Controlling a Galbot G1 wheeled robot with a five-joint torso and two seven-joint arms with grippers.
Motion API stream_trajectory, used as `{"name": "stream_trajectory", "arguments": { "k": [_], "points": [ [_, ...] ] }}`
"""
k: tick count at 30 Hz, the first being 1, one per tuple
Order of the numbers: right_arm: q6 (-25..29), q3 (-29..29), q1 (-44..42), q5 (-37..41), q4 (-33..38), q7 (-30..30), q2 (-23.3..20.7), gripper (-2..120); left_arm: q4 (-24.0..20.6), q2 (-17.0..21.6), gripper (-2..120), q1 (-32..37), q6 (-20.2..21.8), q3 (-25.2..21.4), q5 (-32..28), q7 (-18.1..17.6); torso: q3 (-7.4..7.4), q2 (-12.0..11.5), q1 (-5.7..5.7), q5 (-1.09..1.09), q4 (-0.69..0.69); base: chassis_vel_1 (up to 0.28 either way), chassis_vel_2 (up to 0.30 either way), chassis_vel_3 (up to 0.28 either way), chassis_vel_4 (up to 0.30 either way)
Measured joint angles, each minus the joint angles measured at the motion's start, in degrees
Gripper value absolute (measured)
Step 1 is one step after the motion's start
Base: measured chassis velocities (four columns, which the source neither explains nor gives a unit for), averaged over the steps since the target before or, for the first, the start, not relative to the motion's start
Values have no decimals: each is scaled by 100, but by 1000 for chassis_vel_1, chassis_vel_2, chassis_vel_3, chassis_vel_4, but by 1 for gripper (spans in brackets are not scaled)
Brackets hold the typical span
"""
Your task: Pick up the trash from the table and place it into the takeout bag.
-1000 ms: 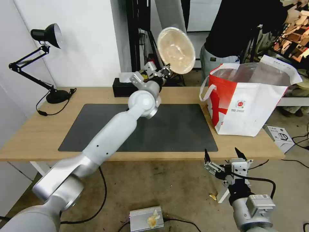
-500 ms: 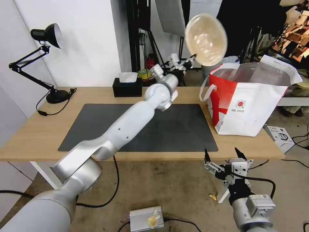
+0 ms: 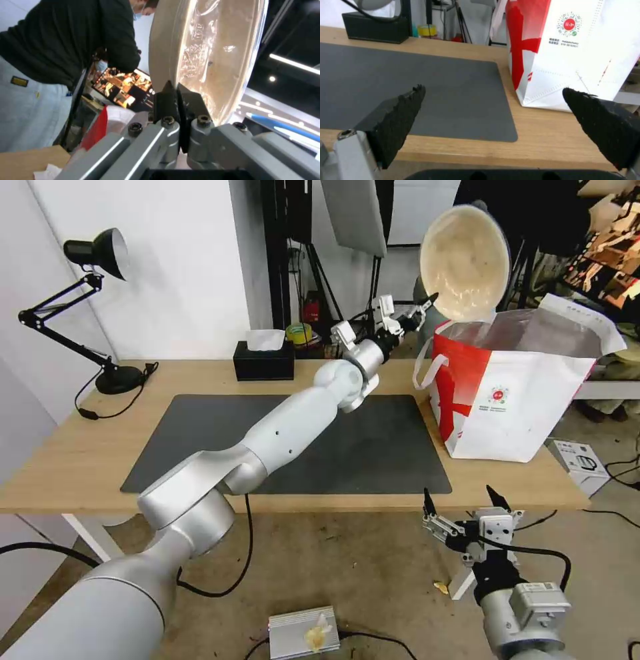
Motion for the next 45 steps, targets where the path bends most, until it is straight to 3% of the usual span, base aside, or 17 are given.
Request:
{"name": "stream_trajectory", "arguments": {
  "k": [6, 27, 32, 35, 45],
  "points": [
    [0, 0, 0, 0, 0, 0, 0, 100, 204, 8, 0, 14, 1, 330, -8, -5, 0, 0, 0, 0, 0, 0, 0, 0, 0],
    [0, 0, 0, 0, 0, 0, 0, 100, 383, 16, 0, -13, 95, 544, -94, -52, 0, 0, 0, 0, 0, 0, 0, 0, 0],
    [0, 0, 0, 0, 0, 0, 0, 100, 359, 22, 0, -22, 237, 571, -32, 254, 0, 0, 0, 0, 0, 0, 0, 0, 0],
    [0, 0, 0, 0, 0, 0, 0, 100, 312, 32, 0, -63, 277, 665, 173, 625, 0, 0, 0, 0, 0, 0, 0, 0, 0],
    [0, 0, 0, 1, 0, 0, 0, 100, 250, 25, 0, -197, 277, 902, 350, 1074, 0, 0, 0, 0, 0, 0, 0, 0, 0]
  ]
}}
